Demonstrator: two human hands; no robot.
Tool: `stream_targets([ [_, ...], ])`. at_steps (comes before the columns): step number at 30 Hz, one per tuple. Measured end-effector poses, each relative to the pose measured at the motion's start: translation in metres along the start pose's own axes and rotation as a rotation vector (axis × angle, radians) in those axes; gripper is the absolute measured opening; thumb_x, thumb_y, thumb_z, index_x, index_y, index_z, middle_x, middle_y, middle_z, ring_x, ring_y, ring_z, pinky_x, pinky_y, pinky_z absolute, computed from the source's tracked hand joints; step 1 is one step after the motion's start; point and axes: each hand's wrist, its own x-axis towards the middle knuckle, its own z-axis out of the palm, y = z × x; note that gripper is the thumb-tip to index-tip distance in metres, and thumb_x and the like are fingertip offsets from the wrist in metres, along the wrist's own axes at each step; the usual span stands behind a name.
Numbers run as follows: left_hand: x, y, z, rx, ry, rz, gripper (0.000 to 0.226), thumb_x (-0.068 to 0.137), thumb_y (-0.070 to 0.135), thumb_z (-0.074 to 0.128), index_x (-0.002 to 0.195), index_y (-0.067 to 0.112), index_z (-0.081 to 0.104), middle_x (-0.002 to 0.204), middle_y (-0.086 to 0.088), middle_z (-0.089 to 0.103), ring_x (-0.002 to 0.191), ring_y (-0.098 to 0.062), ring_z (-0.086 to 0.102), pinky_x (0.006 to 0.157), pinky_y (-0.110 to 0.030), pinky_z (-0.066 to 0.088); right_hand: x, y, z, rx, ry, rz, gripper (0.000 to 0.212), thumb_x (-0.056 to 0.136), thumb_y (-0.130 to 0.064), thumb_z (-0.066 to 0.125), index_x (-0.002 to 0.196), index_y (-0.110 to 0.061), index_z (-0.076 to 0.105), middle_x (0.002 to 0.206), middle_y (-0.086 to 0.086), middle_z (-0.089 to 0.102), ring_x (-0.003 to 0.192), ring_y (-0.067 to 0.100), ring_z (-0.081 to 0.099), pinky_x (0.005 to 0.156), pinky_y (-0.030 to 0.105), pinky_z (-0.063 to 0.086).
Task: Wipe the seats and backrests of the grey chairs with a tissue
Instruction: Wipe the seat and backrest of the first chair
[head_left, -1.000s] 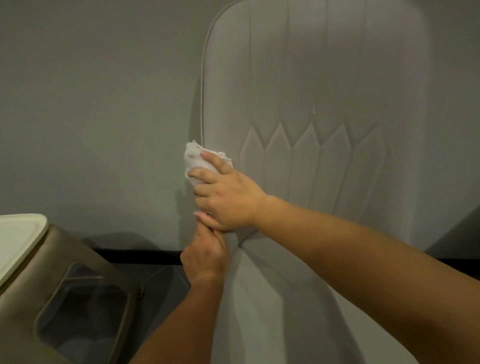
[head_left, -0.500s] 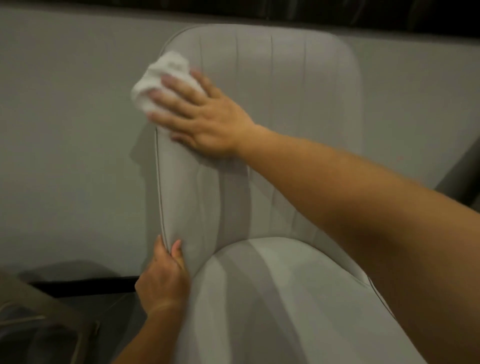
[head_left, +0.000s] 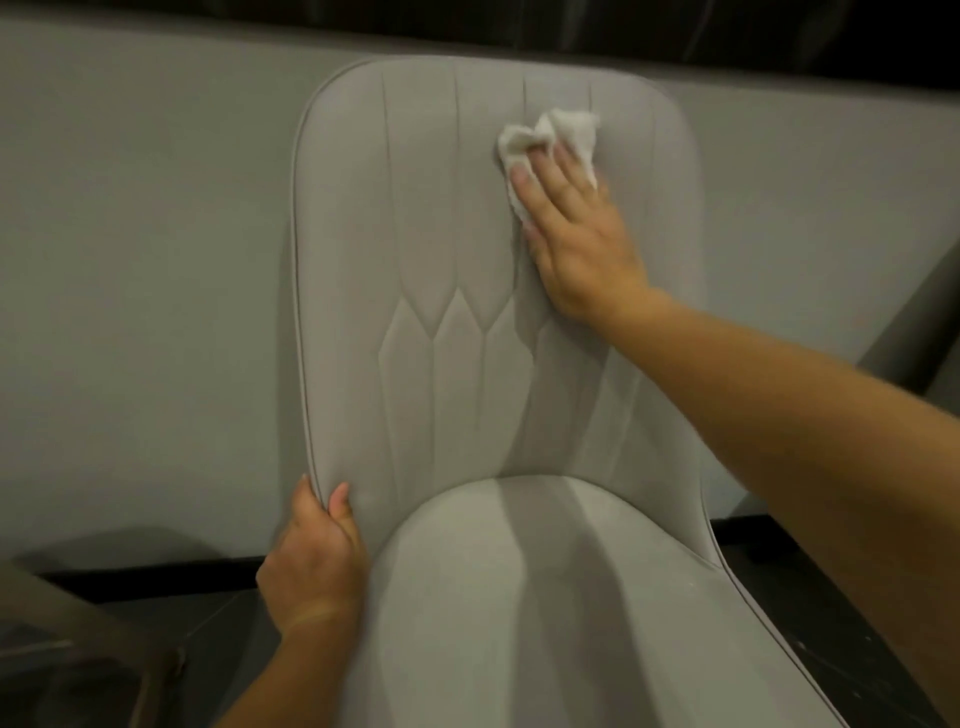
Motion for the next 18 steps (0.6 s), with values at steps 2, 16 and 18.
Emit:
stream_targets([
  [2, 0.000, -0.001, 0.000, 0.006, -0.002, -0.005, 0.070, 0.087, 0.060, 0.016, 0.130, 0.011, 0.043, 0.094, -0.029, 0.064, 0.081, -0.047, 0.060, 0.068, -0.046, 0.040, -0.032, -0.019, 0.012, 0.032, -0.024, 0.066, 0.051, 0.103, -0.026, 0.045, 0.149, -0.004, 0.040, 0.156, 0.022, 0.033, 0.146, 0.041, 0.026, 0.115, 0.058, 0.026],
  [16, -0.003, 0.004, -0.004, 0.001, 0.008, 0.001, 0.068, 0.090, 0.056, 0.021, 0.132, 0.007, 0.043, 0.098, -0.031, 0.064, 0.086, -0.050, 0.059, 0.071, -0.048, 0.041, -0.127, -0.099, 0.050, 0.037, -0.345, 0.258, 0.070, 0.101, -0.056, 0.023, 0.159, -0.020, 0.008, 0.166, 0.001, -0.002, 0.153, 0.018, -0.008, 0.123, 0.043, -0.005],
  [18, -0.002, 0.004, -0.003, -0.002, 0.004, 0.001, 0.066, 0.090, 0.055, 0.021, 0.131, 0.008, 0.043, 0.098, -0.031, 0.064, 0.085, -0.050, 0.059, 0.071, -0.048, 0.041, -0.129, -0.097, 0.049, 0.012, -0.344, 0.236, 0.068, 0.101, -0.054, 0.027, 0.159, -0.020, 0.011, 0.166, 0.001, 0.002, 0.153, 0.018, -0.006, 0.123, 0.044, -0.003],
])
